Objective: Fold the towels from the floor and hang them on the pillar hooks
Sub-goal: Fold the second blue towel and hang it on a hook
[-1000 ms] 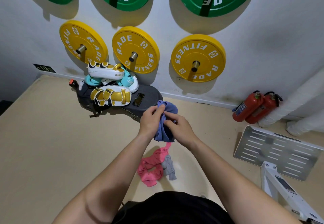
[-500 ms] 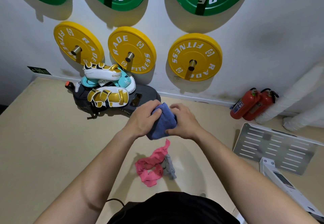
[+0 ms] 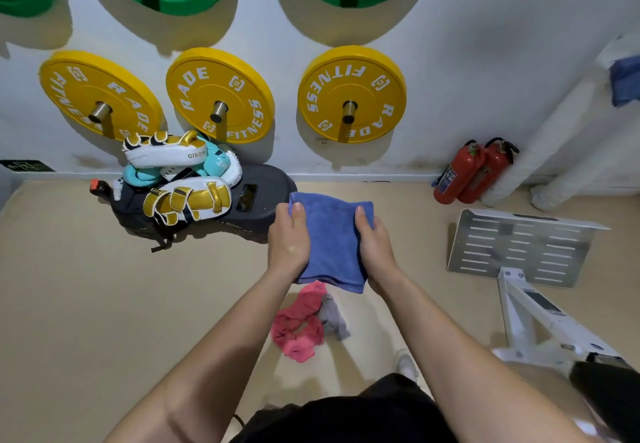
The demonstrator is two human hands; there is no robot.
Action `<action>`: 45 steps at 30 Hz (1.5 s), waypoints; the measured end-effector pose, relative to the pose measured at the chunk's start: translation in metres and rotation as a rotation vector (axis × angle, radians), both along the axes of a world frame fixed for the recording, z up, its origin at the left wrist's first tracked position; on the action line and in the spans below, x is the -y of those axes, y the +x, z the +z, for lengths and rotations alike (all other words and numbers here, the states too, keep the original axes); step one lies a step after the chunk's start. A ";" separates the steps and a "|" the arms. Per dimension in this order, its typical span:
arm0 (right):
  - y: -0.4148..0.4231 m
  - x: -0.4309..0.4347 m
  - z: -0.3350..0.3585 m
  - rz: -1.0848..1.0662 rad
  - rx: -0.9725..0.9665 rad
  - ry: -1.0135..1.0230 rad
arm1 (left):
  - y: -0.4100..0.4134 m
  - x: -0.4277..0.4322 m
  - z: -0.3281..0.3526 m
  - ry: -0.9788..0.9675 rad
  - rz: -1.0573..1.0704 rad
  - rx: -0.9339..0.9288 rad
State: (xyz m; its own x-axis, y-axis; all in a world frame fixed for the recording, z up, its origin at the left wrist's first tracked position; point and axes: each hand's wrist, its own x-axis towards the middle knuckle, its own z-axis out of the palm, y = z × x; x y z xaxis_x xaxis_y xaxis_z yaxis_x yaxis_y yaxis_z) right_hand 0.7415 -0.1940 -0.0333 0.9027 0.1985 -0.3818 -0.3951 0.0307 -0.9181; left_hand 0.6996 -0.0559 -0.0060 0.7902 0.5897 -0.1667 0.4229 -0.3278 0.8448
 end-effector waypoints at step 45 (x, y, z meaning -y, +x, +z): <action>0.539 0.621 0.078 -0.595 0.006 -0.739 | 0.654 0.579 0.055 -0.223 -0.974 -0.186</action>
State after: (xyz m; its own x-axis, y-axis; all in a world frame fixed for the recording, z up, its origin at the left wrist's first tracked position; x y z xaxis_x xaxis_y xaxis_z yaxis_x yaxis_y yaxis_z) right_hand 1.2810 -0.8152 0.0444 0.7804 -0.5845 -0.2222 -0.4970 -0.3642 -0.7876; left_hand 1.3532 -0.6344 0.0494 0.8608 -0.3564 -0.3632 0.1866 -0.4431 0.8769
